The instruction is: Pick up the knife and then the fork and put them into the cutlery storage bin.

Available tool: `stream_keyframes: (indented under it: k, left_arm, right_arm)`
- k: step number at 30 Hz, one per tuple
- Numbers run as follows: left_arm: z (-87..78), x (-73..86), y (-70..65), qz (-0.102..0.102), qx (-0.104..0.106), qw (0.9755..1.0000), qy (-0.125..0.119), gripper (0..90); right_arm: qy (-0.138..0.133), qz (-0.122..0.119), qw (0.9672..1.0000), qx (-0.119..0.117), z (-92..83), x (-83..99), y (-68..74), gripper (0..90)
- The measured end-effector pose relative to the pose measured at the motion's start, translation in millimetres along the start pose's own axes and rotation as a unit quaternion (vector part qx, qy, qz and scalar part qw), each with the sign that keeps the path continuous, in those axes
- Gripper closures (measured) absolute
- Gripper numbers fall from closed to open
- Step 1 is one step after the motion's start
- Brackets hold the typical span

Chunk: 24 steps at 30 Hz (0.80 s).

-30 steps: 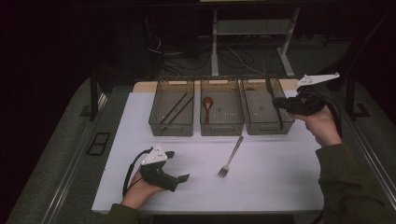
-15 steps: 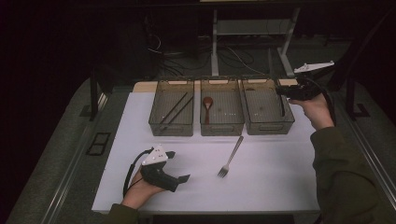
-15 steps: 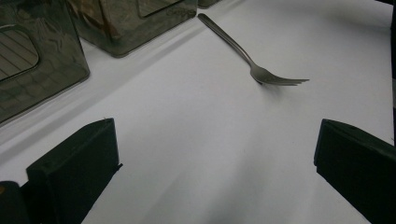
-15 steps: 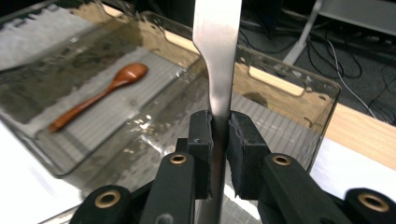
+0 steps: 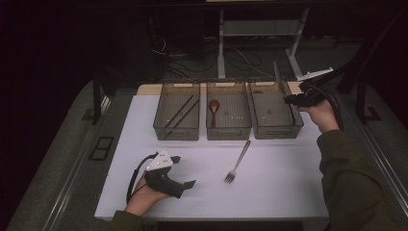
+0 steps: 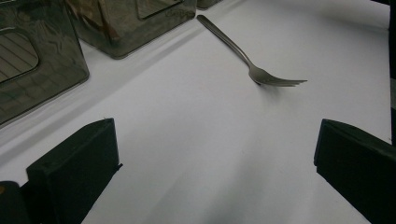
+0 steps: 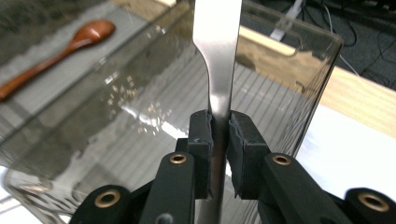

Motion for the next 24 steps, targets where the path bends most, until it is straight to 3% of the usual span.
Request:
stream_keyframes:
  k: [24]
  left_arm:
    - [-0.7,1.5,-0.3,-0.001,0.001,1.0,0.003,0.0]
  right_arm:
    - [0.095,0.003,0.9955,0.0,31.6,29.1,-4.0,78.2]
Point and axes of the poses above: each handheld gripper's, and its own axes: z roughly forward along the jaws, x roughly out of its underside, y roughly to its left, the point moved 9 cm from there along z, roughly forward along the jaws, and after that the axes turned 13 degrees about -x, right-handed, at the moved point
